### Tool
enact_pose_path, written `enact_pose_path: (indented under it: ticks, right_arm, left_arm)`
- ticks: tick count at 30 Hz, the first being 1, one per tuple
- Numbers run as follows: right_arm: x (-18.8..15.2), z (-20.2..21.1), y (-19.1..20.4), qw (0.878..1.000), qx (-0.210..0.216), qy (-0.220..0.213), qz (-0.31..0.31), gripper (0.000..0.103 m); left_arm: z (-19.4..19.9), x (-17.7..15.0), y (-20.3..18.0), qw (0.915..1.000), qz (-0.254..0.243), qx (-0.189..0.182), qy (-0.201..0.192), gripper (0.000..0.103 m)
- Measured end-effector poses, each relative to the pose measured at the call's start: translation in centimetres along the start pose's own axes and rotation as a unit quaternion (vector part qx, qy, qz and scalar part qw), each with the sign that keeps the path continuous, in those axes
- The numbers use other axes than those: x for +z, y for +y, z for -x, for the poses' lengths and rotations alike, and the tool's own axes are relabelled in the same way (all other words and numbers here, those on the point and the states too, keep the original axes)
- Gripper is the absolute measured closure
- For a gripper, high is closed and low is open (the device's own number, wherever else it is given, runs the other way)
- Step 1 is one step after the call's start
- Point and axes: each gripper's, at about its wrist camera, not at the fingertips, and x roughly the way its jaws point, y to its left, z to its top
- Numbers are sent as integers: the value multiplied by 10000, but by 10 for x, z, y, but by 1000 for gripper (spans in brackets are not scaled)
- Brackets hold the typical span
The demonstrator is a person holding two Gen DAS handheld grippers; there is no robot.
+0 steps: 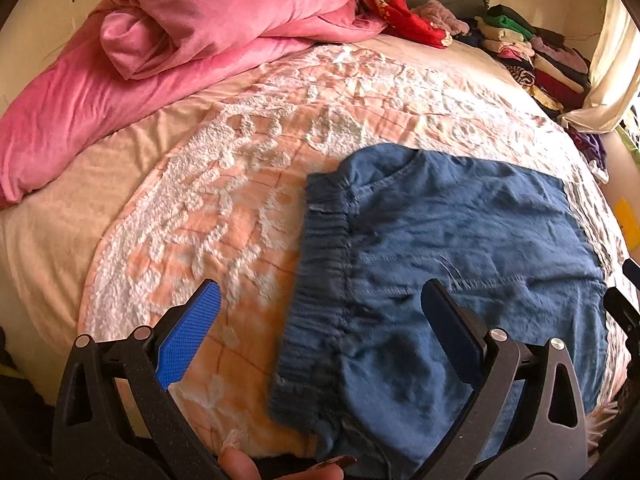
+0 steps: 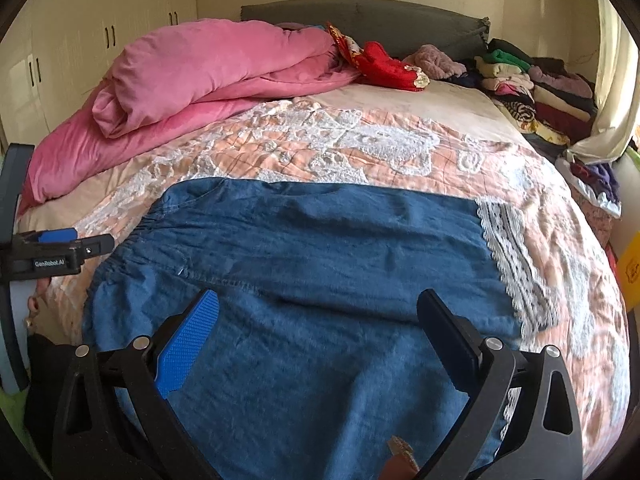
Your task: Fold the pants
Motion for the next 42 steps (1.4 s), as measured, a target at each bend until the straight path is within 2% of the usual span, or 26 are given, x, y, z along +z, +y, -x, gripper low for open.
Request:
enact_pose_path:
  ticks: [12,17,21,26,34,37,39,40,41,42]
  right_arm:
    - [44,-29,-4,9997,-18,-37,236,4]
    - [65,-44,-4,9992,-4,-46,400,4]
    - [83,-65,-7,9990,156,107,405,4]
    - [95,-95,-4,9972,163,345,643,4]
    - [112,-148,7,9904,264,757,1123,4]
    - [118,-164,14,9867,301,893,1325,4]
    - [120,-174,18,9839,366,984,1448,4]
    - [121,-179,21,9819,399,1049,1524,4]
    - [121,-186,24,9794,380,1115,1643,4]
    - [121,-190,26,9774,377,1159,1726,4]
  left_arm:
    - [-17,42,4,9999,-56,-83,-64,9]
    - [-33,60,6,9999,-17,-120,93,9]
    - [-46,71,2,9996,-157,-143,161,9]
    - [-65,79,-9,9981,-604,-34,141,9]
    - [-94,83,-8,9961,-849,119,215,9]
    - [-105,85,-7,9954,-911,144,244,19]
    - [-111,86,-6,9954,-905,-11,318,41]
    - [-114,86,-7,9951,-903,-193,366,48]
    - [-117,85,-7,9945,-900,-356,407,63]
    - [-119,84,-7,9938,-893,-503,441,69]
